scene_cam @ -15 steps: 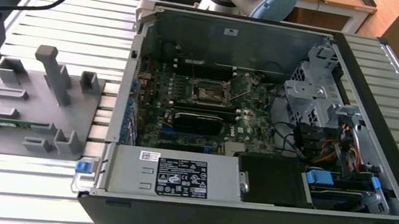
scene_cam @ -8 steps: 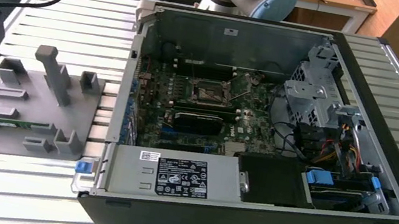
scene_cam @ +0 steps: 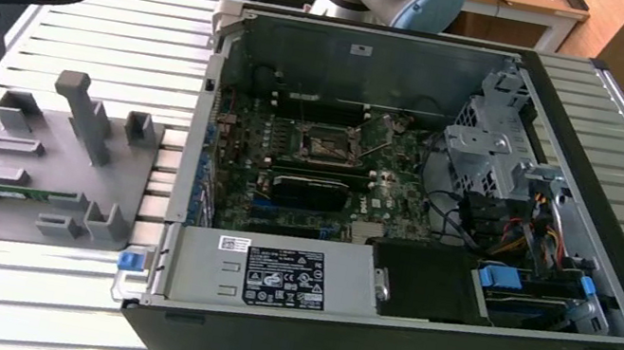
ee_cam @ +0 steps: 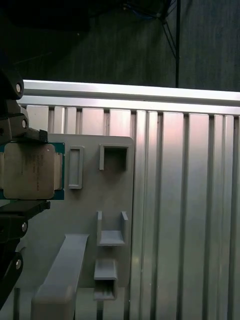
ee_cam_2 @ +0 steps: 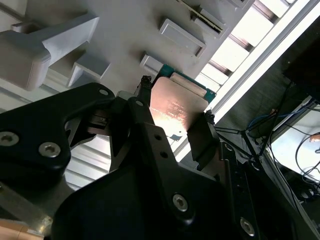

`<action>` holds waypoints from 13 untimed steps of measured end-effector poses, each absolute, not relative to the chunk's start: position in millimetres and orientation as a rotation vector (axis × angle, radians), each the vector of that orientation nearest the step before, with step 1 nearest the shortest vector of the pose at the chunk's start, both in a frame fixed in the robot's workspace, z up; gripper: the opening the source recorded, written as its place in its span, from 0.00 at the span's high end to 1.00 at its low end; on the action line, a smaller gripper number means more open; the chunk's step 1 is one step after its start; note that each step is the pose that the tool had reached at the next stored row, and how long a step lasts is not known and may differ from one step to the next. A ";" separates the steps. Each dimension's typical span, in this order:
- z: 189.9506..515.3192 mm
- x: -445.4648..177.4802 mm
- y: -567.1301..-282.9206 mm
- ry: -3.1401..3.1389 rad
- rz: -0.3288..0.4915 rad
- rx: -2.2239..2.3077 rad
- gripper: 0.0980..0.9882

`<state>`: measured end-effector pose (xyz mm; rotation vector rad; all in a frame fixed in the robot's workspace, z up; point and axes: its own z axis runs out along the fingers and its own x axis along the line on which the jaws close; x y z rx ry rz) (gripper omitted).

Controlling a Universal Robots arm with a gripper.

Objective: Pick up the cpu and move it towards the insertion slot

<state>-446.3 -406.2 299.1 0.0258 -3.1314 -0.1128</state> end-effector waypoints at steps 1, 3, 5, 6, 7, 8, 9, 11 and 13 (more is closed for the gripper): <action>300.3 -446.3 -406.1 -3.131 -0.113 0.026 0.50; 302.8 -446.3 -405.8 -3.131 -0.113 0.026 0.50; 305.6 -446.3 -405.5 -3.131 -0.113 0.026 0.50; 306.8 -446.3 -405.5 -3.131 -0.113 0.026 0.50; 308.0 -446.3 -405.5 -3.131 -0.113 0.026 0.50; 309.2 -446.3 -405.4 -3.131 -0.113 0.026 0.50; 310.3 -446.3 -405.3 -3.131 -0.113 0.026 0.50; 312.4 -446.3 -405.2 -3.131 -0.113 0.026 0.50; 314.1 -446.3 -405.1 -3.131 -0.113 0.026 0.50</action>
